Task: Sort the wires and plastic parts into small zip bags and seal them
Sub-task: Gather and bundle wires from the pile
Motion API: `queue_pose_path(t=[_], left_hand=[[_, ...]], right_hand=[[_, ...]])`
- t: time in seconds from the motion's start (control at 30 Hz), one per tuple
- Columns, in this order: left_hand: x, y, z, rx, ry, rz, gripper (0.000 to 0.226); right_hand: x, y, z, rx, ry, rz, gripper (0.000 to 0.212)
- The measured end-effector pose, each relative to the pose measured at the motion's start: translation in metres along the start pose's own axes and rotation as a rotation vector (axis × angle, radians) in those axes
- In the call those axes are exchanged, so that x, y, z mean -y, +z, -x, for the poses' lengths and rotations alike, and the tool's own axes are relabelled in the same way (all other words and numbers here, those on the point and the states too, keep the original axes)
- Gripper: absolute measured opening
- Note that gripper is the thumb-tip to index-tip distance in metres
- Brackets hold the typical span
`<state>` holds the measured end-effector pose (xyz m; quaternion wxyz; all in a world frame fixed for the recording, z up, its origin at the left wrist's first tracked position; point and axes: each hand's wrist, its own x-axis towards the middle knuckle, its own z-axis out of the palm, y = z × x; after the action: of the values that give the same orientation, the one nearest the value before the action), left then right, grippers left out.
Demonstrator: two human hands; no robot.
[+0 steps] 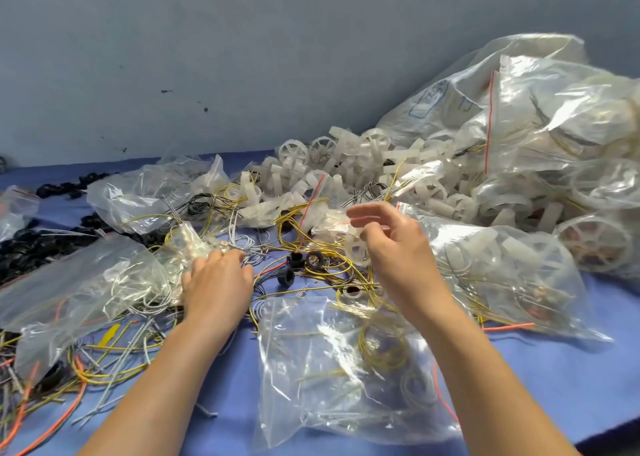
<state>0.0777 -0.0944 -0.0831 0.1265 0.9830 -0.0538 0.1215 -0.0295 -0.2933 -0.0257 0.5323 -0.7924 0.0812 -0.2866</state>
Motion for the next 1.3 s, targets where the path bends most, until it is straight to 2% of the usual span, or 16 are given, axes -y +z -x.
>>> queue_pose_path(t=[0.1, 0.3, 0.4, 0.47, 0.53, 0.73, 0.83, 0.93, 1.07, 1.13, 1.3], left_hand=[[-0.002, -0.002, 0.002, -0.030, 0.006, 0.042, 0.032], [-0.021, -0.019, 0.006, -0.107, 0.174, 0.243, 0.025], [-0.037, -0.023, 0.010, 0.045, 0.361, 0.383, 0.019], [-0.047, -0.020, 0.015, 0.148, 0.482, 0.373, 0.021], [-0.054, -0.012, 0.018, 0.169, 0.534, 0.307, 0.024], [-0.071, 0.007, 0.028, 0.162, 0.462, -0.058, 0.042], [-0.077, 0.011, 0.029, 0.221, 0.431, -0.047, 0.040], [-0.074, 0.009, 0.026, 0.271, 0.437, 0.027, 0.028], [-0.064, 0.004, 0.028, 0.239, 0.431, 0.064, 0.021], [-0.059, 0.000, 0.029, 0.231, 0.419, 0.203, 0.016], [-0.052, -0.023, 0.026, 0.331, 0.191, 0.946, 0.016]], right_hand=[[-0.004, -0.016, -0.007, -0.069, 0.070, -0.095, 0.034], [-0.018, -0.023, -0.011, -0.045, 0.162, 0.086, 0.032], [-0.023, -0.022, -0.009, 0.000, 0.145, 0.253, 0.032], [-0.023, -0.021, -0.008, 0.023, 0.142, 0.316, 0.032], [-0.023, -0.019, -0.007, 0.033, 0.153, 0.338, 0.032], [-0.023, -0.018, -0.005, 0.018, 0.178, 0.315, 0.031], [-0.023, -0.019, -0.003, 0.028, 0.186, 0.315, 0.032], [-0.025, -0.019, -0.003, 0.049, 0.189, 0.337, 0.033], [-0.027, -0.020, -0.003, 0.080, 0.200, 0.376, 0.033], [-0.026, -0.020, -0.002, 0.092, 0.190, 0.383, 0.032], [-0.021, -0.010, 0.001, 0.177, 0.083, 0.415, 0.027]])
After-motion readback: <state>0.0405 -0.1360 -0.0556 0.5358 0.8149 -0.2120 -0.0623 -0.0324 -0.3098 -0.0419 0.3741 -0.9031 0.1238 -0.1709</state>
